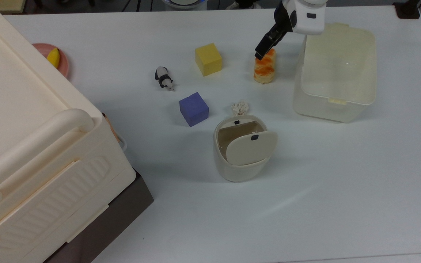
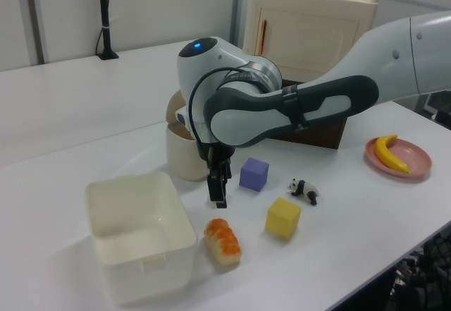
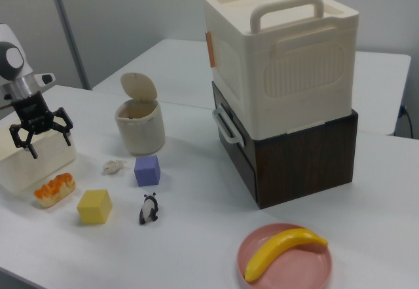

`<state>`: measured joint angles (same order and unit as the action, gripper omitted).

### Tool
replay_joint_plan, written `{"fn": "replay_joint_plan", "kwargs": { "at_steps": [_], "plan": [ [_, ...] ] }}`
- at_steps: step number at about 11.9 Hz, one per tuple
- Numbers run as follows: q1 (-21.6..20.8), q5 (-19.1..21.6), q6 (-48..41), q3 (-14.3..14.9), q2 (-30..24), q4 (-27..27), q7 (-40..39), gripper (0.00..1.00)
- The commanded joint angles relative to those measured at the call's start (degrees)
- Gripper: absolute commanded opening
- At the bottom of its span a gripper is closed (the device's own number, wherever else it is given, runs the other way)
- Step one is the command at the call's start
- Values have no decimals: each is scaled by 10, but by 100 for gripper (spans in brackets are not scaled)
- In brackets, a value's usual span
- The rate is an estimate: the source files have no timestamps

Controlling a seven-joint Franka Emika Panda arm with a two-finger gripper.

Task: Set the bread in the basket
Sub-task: 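Move the gripper over the toy bread loaf and lower it, then lower the open gripper around the bread loaf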

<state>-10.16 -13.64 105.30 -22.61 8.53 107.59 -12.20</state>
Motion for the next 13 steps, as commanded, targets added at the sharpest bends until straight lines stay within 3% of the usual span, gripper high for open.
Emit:
{"fn": "replay_joint_plan", "kwargs": {
  "at_steps": [1, 7, 13],
  "plan": [
    [2, -10, 23, 0, -8, 41, -5, 100],
    [-5, -12, 34, 0, 1, 78, -15, 100],
    [-2, -37, 68, 0, 4, 102, -122, 100]
  ]
}}
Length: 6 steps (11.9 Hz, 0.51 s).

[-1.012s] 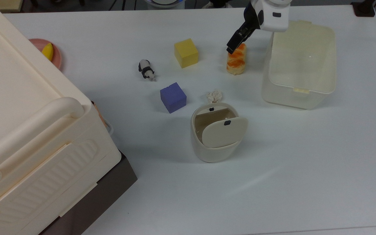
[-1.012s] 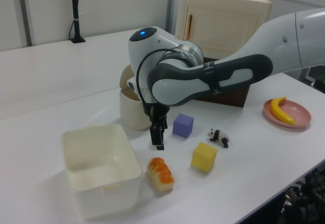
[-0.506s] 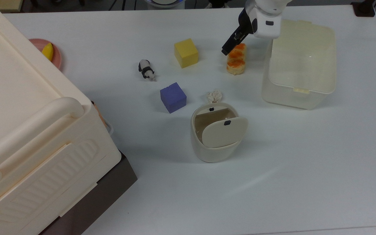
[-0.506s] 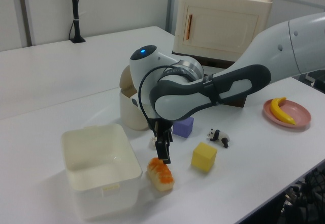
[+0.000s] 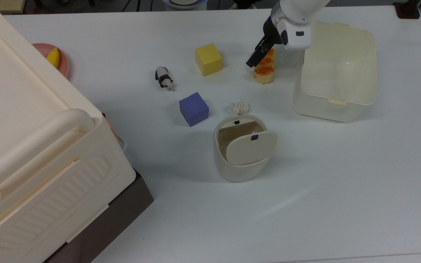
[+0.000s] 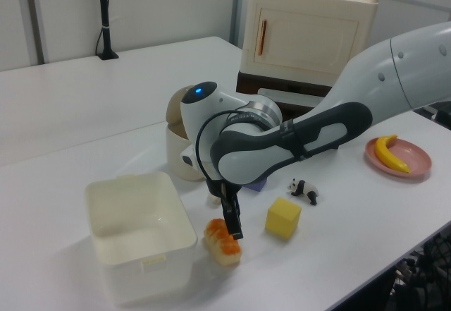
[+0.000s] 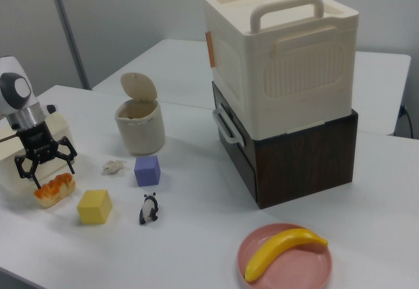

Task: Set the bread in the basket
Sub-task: 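Lower the open gripper around the bread loaf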

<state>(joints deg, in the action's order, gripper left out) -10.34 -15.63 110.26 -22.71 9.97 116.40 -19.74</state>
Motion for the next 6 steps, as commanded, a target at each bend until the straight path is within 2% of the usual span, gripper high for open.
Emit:
{"fn": "replay_joint_plan", "kwargs": {
  "at_steps": [1, 4, 5, 6],
  "plan": [
    [2, -21, 28, 1, -7, 14, -71, 100],
    [0, -18, 24, 2, -3, 5, -50, 100],
    [-2, -16, 21, 1, -3, 0, 7, 100],
    [-2, -15, 21, 1, -3, -2, 97, 100]
  ]
}}
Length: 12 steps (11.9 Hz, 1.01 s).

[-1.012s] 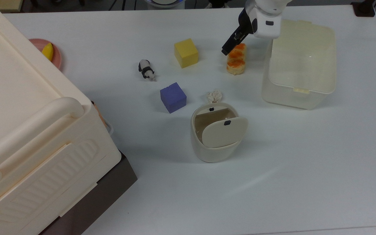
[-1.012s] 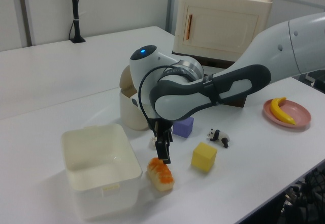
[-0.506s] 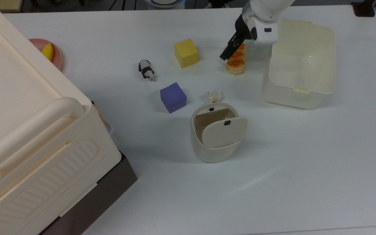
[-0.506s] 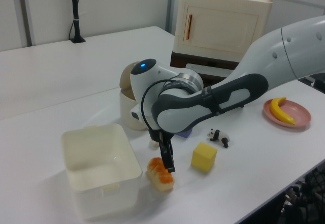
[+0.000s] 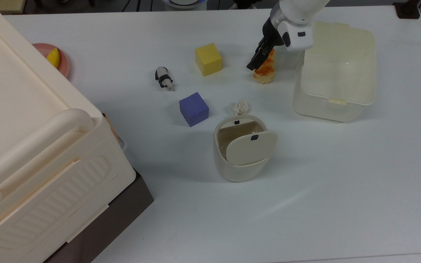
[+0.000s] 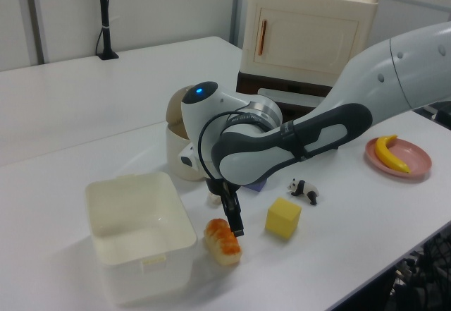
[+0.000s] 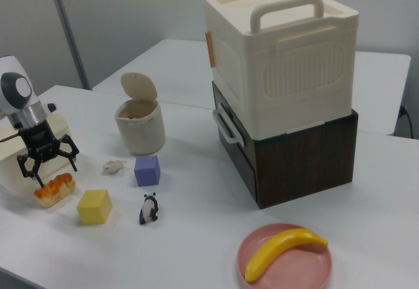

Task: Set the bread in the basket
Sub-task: 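Lower the open gripper around the bread loaf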

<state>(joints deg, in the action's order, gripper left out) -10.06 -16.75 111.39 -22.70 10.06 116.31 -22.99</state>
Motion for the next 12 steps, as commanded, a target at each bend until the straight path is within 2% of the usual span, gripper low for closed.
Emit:
{"fn": "replay_joint_plan", "kwargs": {
  "at_steps": [1, 2, 5, 8, 12],
  "plan": [
    [-4, -5, 10, 1, -4, -2, 240, 100],
    [-3, -4, 13, 1, -4, -6, 349, 100],
    [-6, -5, 18, 1, 14, -7, 559, 100],
    [-9, -5, 22, 1, 25, -6, 631, 100],
    [-33, -6, 22, 1, 36, -6, 632, 100]
  ]
}}
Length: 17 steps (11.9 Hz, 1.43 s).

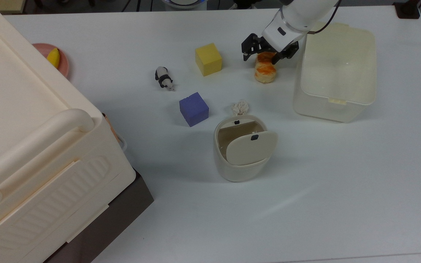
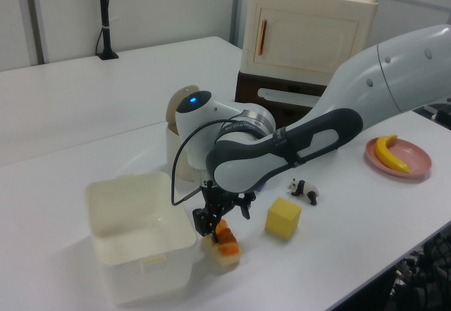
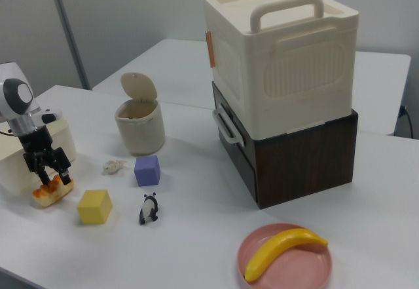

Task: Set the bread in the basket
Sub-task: 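Lower the open gripper around the bread loaf, then close the gripper on the bread loaf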

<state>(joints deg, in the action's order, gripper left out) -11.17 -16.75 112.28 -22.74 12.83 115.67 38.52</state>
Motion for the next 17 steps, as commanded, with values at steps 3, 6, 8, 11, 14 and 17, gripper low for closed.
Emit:
{"fn": "replay_joint_plan", "kwargs": {
  "at_steps": [3, 6, 8, 11, 14, 17],
  "plan": [
    [-29, -6, 13, 2, 9, -3, 10, 100],
    [-25, -4, 13, 2, 9, -3, -26, 100],
    [-23, -4, 12, 2, 10, -3, -34, 100],
    [-23, -4, 12, 2, 10, -3, -38, 100],
    [-20, -4, 11, 2, 9, -3, -37, 100],
    [-19, -4, 7, 2, 9, -4, -37, 100]
  ]
}}
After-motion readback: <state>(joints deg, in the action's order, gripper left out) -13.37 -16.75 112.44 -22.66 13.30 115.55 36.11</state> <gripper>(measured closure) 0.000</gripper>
